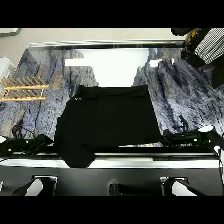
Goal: Fold the clothes and pants, and hang the long-sleeved shirts on hangers.
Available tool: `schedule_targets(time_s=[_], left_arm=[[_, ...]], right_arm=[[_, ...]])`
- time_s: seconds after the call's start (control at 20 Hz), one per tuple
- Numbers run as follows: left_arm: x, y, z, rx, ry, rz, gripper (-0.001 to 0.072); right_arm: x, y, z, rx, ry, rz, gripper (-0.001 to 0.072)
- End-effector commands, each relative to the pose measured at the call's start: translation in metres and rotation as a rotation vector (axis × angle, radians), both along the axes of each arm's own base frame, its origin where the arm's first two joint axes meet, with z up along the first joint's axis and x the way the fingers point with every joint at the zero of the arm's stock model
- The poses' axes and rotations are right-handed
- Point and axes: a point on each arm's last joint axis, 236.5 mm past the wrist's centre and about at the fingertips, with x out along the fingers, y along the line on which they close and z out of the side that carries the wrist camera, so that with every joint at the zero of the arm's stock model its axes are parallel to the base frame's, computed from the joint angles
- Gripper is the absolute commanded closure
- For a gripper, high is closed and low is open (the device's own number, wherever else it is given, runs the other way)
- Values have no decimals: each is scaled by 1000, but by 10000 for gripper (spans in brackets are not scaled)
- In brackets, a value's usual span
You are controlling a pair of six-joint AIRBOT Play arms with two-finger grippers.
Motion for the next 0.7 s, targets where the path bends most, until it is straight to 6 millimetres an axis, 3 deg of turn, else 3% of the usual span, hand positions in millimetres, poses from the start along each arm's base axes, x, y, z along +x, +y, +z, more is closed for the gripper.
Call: schedule_targets(time_s=[0.0, 0.3, 0.45, 0.6, 0.65], left_arm=[[-9, -8, -10, -22, 16, -3, 158], [-10, -8, -17, -29, 30, 9, 180], [-1, -10, -19, -53, 12, 33, 187], [-1, -17, -26, -84, 32, 21, 221], [-2, -19, -29, -88, 44, 12, 278]], right_arm=[[1, 8, 20, 29, -36, 9, 684], [6, 12, 33, 45, -70, -7, 684], [11, 16, 37, 72, -84, -28, 684], [12, 18, 39, 80, -84, -30, 684], [11, 18, 39, 82, -83, -29, 684]])
